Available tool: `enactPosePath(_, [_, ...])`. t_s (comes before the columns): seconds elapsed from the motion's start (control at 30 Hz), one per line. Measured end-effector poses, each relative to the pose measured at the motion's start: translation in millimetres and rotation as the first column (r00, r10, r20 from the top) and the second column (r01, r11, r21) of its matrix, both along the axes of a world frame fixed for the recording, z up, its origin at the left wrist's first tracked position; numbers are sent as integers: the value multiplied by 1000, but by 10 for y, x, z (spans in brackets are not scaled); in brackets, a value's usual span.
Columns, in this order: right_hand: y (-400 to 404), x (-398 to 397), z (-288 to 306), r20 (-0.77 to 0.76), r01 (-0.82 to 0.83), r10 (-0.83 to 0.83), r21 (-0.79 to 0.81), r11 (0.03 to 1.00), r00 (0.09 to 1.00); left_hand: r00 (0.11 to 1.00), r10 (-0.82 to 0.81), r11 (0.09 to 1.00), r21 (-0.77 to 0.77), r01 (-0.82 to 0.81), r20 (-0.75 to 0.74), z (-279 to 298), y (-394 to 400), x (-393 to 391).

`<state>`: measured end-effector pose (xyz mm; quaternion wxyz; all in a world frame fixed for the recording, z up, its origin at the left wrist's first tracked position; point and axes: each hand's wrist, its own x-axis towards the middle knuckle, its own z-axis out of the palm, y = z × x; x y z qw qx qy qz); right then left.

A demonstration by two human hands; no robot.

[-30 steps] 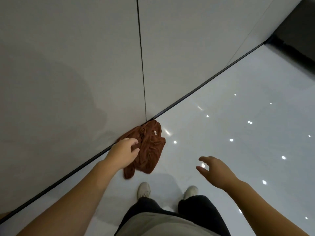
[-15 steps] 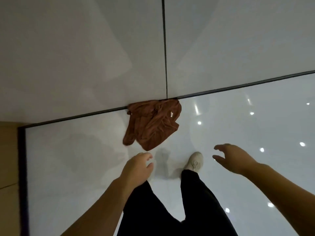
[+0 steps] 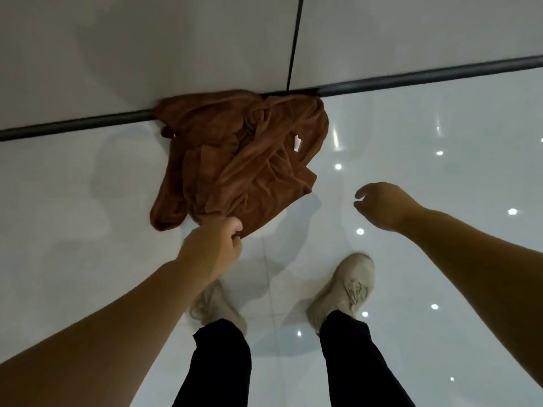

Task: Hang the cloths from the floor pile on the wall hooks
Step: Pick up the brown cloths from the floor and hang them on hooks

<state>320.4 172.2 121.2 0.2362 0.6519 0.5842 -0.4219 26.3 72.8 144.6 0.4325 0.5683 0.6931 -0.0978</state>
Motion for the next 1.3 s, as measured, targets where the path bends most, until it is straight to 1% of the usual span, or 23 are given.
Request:
enactPosePath(0.1, [-6, -268, -888, -6, 46, -45, 17, 999, 999, 999, -49, 998, 45, 48, 19, -747, 39, -127])
enactPosePath(0.2, [91, -491, -1540, -2, 113, -113, 77, 991, 994, 996, -46, 996, 80, 39, 81, -1305, 85, -203])
enactPosePath(0.3, [210, -651, -1988, -7, 225, -226, 164, 961, 974, 987, -49, 991, 130, 29, 152, -1677, 138, -253])
enactPosePath(0.37, [280, -726, -2199, -14, 287, -288, 156, 945, 957, 981, -85, 984, 168, 55, 177, -1824, 174, -285])
enactPosePath(0.43, [330, -795, -2351, 8, 272, -275, 125, 954, 961, 975, -112, 977, 200, 73, 192, -1909, 217, -311])
enactPosePath(0.53, [341, -899, -2423, 70, 115, -120, 64, 991, 990, 975, -120, 974, 211, 79, 189, -1933, 295, -342])
enactPosePath(0.57, [335, -916, -2390, 68, 124, -128, 57, 991, 989, 976, -115, 976, 202, 77, 185, -1908, 319, -352])
enactPosePath(0.67, [310, -913, -2168, 2, 254, -254, 58, 965, 967, 975, -91, 983, 175, 56, 200, -1714, 390, -375])
enactPosePath(0.73, [299, -911, -1974, -90, 422, -421, -1, 906, 903, 975, -91, 982, 180, 55, 201, -1530, 437, -389])
enactPosePath(0.77, [286, -920, -1879, -120, 481, -483, -52, 875, 867, 977, -89, 982, 180, 53, 196, -1440, 464, -391])
enactPosePath(0.8, [282, -927, -1804, -140, 500, -507, -85, 862, 851, 979, -80, 984, 174, 48, 187, -1351, 499, -393])
enactPosePath(0.83, [290, -949, -1732, -137, 483, -494, -108, 869, 859, 982, -69, 986, 163, 39, 179, -1260, 549, -398])
enactPosePath(0.97, [340, -1019, -1573, -132, 489, -492, -59, 871, 861, 981, -59, 984, 179, 25, 187, -1027, 669, -443])
enactPosePath(1.07, [421, -933, -1661, -108, 473, -463, 96, 876, 880, 980, -81, 980, 193, 46, 179, -1065, 671, -475])
enactPosePath(1.13, [462, -850, -1838, -38, 423, -423, 159, 892, 905, 982, -90, 976, 211, 54, 168, -1206, 661, -477])
enactPosePath(1.23, [394, -860, -2165, 11, 369, -370, 74, 927, 929, 983, -96, 969, 238, 57, 157, -1493, 622, -444])
enactPosePath(1.3, [281, -920, -2378, -16, 362, -362, 45, 931, 932, 981, -108, 971, 229, 70, 159, -1677, 565, -391])
